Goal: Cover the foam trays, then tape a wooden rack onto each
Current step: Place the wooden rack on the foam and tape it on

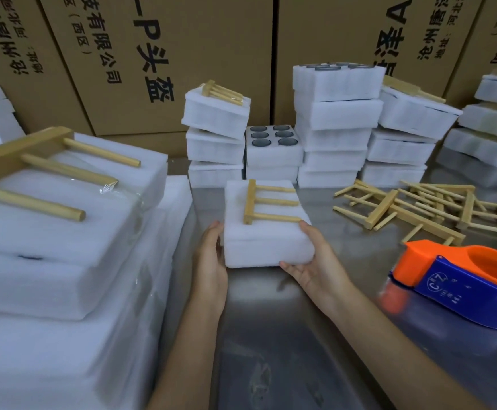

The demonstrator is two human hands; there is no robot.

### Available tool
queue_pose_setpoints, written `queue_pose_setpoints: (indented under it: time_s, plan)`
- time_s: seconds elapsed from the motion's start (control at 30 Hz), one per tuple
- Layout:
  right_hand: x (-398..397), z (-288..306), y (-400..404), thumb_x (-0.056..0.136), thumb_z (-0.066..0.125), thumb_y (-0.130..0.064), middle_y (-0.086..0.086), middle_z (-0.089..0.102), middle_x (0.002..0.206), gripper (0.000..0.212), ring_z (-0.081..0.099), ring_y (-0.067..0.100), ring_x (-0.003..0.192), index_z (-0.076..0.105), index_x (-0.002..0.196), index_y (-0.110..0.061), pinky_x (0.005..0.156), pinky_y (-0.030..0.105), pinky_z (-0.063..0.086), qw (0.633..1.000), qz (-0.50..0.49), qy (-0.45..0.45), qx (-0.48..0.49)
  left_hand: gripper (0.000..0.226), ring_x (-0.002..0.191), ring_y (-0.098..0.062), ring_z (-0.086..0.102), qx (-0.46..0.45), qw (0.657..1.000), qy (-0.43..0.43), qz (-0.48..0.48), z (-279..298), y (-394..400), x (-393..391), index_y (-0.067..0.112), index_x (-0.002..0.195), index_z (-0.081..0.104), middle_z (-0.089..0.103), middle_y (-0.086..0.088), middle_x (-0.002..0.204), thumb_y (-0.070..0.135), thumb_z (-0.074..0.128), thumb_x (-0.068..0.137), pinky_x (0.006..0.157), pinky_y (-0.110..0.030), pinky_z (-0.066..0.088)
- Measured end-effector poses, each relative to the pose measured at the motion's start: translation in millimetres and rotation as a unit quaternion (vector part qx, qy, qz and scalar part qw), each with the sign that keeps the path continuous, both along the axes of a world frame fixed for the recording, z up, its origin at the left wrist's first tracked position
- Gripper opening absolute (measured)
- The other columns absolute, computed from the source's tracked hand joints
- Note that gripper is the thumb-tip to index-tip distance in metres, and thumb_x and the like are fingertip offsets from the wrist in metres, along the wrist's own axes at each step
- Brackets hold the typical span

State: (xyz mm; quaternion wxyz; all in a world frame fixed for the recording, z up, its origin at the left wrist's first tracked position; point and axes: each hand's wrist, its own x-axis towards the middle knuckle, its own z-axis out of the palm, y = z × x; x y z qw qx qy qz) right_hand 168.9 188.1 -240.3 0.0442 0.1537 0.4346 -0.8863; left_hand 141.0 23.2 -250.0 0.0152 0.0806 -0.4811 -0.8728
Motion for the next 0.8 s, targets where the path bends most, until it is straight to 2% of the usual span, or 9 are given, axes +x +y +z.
queue_pose_setpoints:
  time_s: [0.13, 0.2, 0.33, 0.4, 0.5, 0.57, 0.67, 0.73, 0.8]
  plan:
    - [-4.3, 0.2, 0.3, 0.087, 0.067, -0.039, 0.003, 0.073, 0.113, 0.039, 0.07, 0.02, 0.093, 0.064, 0.121, -0.021, 0.064, 0.029, 0.055, 0.999, -0.019, 0.008, -0.034, 0.04, 0.128, -0.016, 0.057, 0.033, 0.999, -0.013, 0.01, -5.1, 0.6, -2.8, 0.015, 0.137, 0.059, 0.064, -0.002, 0.135, 0.031, 0.054, 0.1, 0.113, -0.037, 0.042]
    - [-3.7, -1.6, 2.7, 0.088, 0.065, -0.04, 0.002, 0.073, 0.111, 0.038, 0.07, 0.017, 0.085, 0.065, 0.121, -0.022, 0.061, 0.026, 0.054, 0.998, -0.019, 0.022, -0.051, 0.039, 0.125, -0.016, 0.059, -0.014, 1.0, -0.006, 0.025, -10.9, 2.2, -7.4, 0.017, 0.136, 0.059, 0.065, -0.002, 0.133, 0.03, 0.052, 0.101, 0.109, -0.038, 0.046]
    - [-2.7, -4.3, 7.5, 0.088, 0.062, -0.039, 0.005, 0.071, 0.119, 0.042, 0.07, 0.02, 0.097, 0.063, 0.126, -0.019, 0.068, 0.028, 0.055, 0.995, -0.006, 0.061, -0.083, 0.023, 0.104, -0.019, 0.064, -0.198, 0.969, 0.027, 0.143, -14.7, 14.4, -17.8, 0.022, 0.114, 0.066, 0.069, 0.0, 0.112, 0.02, 0.049, 0.099, 0.086, -0.034, 0.053]
    - [-7.0, 3.8, 9.8, 0.089, 0.061, -0.037, 0.007, 0.07, 0.121, 0.042, 0.069, 0.023, 0.104, 0.062, 0.126, -0.018, 0.077, 0.031, 0.054, 0.989, -0.01, 0.089, -0.121, 0.023, 0.089, -0.02, 0.068, -0.212, 0.963, 0.021, 0.167, -12.8, 16.3, -27.8, 0.019, 0.109, 0.065, 0.068, -0.002, 0.101, 0.022, 0.044, 0.1, 0.075, -0.039, 0.054]
    - [-25.3, 32.6, 11.9, 0.091, 0.058, -0.038, 0.007, 0.069, 0.119, 0.041, 0.065, 0.024, 0.103, 0.062, 0.125, -0.017, 0.07, 0.028, 0.051, 0.98, -0.028, 0.125, -0.151, 0.022, 0.075, -0.028, 0.069, -0.224, 0.958, -0.025, 0.175, -11.6, 19.0, -47.2, 0.018, 0.102, 0.061, 0.066, -0.012, 0.1, 0.026, 0.041, 0.1, 0.068, -0.043, 0.056]
    - [-41.8, 58.7, 10.9, 0.092, 0.057, -0.039, 0.008, 0.068, 0.119, 0.039, 0.062, 0.026, 0.106, 0.063, 0.122, -0.016, 0.072, 0.029, 0.05, 0.977, -0.024, 0.158, -0.143, 0.017, 0.081, -0.032, 0.064, -0.324, 0.929, -0.024, 0.18, -10.4, 27.4, -53.8, 0.014, 0.094, 0.06, 0.065, -0.014, 0.104, 0.023, 0.046, 0.097, 0.073, -0.04, 0.053]
    - [-71.9, 97.9, 4.1, 0.093, 0.055, -0.041, 0.009, 0.067, 0.118, 0.039, 0.063, 0.027, 0.107, 0.061, 0.123, -0.017, 0.075, 0.03, 0.052, 0.975, -0.007, 0.188, -0.12, 0.011, 0.083, -0.024, 0.055, -0.456, 0.871, -0.043, 0.18, -6.9, 39.0, -56.1, 0.016, 0.09, 0.059, 0.06, -0.006, 0.109, 0.021, 0.05, 0.094, 0.071, -0.029, 0.035]
    - [-98.3, 124.7, -4.7, 0.094, 0.054, -0.041, 0.009, 0.065, 0.116, 0.04, 0.063, 0.029, 0.107, 0.06, 0.124, -0.016, 0.076, 0.031, 0.053, 0.974, -0.003, 0.195, -0.113, 0.011, 0.079, -0.022, 0.049, -0.493, 0.849, -0.063, 0.18, -4.4, 38.3, -61.3, 0.013, 0.094, 0.059, 0.057, -0.008, 0.112, 0.019, 0.05, 0.094, 0.07, -0.03, 0.033]
    - [-130.5, 152.2, -18.6, 0.094, 0.055, -0.04, 0.011, 0.064, 0.116, 0.043, 0.063, 0.031, 0.105, 0.059, 0.128, -0.014, 0.065, 0.031, 0.055, 0.976, -0.015, 0.191, -0.102, 0.013, 0.078, -0.021, 0.046, -0.506, 0.84, -0.072, 0.183, -2.0, 35.4, -69.3, 0.01, 0.098, 0.059, 0.055, -0.01, 0.116, 0.018, 0.05, 0.095, 0.07, -0.031, 0.035]
